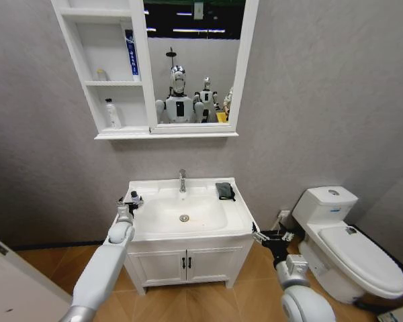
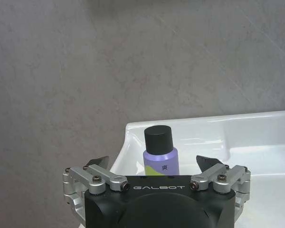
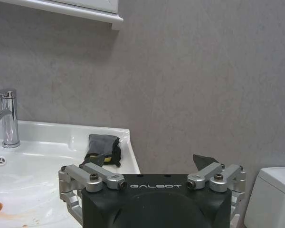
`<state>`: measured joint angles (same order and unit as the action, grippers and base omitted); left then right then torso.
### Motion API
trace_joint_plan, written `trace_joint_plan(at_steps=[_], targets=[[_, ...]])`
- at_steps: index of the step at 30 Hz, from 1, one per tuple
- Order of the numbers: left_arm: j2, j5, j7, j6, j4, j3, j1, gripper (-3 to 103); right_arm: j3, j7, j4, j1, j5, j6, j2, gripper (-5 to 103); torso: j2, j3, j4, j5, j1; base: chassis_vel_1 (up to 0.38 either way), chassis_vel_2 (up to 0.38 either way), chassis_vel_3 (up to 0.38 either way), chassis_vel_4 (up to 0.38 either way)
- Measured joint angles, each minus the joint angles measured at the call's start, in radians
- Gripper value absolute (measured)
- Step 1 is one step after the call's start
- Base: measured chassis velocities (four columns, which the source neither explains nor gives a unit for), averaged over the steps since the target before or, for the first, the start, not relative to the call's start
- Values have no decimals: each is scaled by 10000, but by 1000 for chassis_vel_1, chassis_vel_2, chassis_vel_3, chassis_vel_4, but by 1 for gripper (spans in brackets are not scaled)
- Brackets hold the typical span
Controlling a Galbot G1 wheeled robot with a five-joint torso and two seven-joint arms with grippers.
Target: Move facial cleanser and shampoo from washbasin to cabinet, then wipe washbasin with towel.
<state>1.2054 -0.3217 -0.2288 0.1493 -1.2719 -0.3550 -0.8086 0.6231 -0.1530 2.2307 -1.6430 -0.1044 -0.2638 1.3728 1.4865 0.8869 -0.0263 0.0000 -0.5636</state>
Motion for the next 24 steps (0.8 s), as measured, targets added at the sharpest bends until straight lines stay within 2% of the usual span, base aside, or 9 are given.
trace_joint_plan(at_steps=[5,8,9,11,12,15,16,18,24], targets=[[158,-11,40,-2,378,47,287,100,-93,-2,-51,4,117,27,93,100,0,0,-2,0,0,0,0,0,0],[294,-33,33,22,687,64,471,88,-235,0,-95,-13,230,97,163,100,0,0,-2,0,0,0,0,0,0],[294,-33,33,22,687,64,471,88,-235,0,-95,-13,230,97,163,100,0,0,-2,0,0,0,0,0,0],[374,-35,-12,36,807,38,486,77,-280,3,-108,-1,241,110,164,100,0,0,0,0,0,0,0,0,0],[374,-35,-12,36,807,38,486,77,-280,3,-108,-1,241,110,164,100,0,0,0,0,0,0,0,0,0],[546,-50,-205,71,985,-29,529,60,-299,-23,-104,-87,173,116,163,100,0,0,-2,-1,0,0,0,0,0],[546,-50,-205,71,985,-29,529,60,-299,-23,-104,-87,173,116,163,100,0,0,-2,-1,0,0,0,0,0],[578,-56,-239,85,991,-118,529,49,-342,-23,-117,-100,157,116,143,100,0,0,-3,-1,0,0,0,0,0],[573,-80,-250,125,1005,-184,595,42,-381,-19,-157,-77,149,116,112,100,0,0,0,-1,0,0,0,0,0]])
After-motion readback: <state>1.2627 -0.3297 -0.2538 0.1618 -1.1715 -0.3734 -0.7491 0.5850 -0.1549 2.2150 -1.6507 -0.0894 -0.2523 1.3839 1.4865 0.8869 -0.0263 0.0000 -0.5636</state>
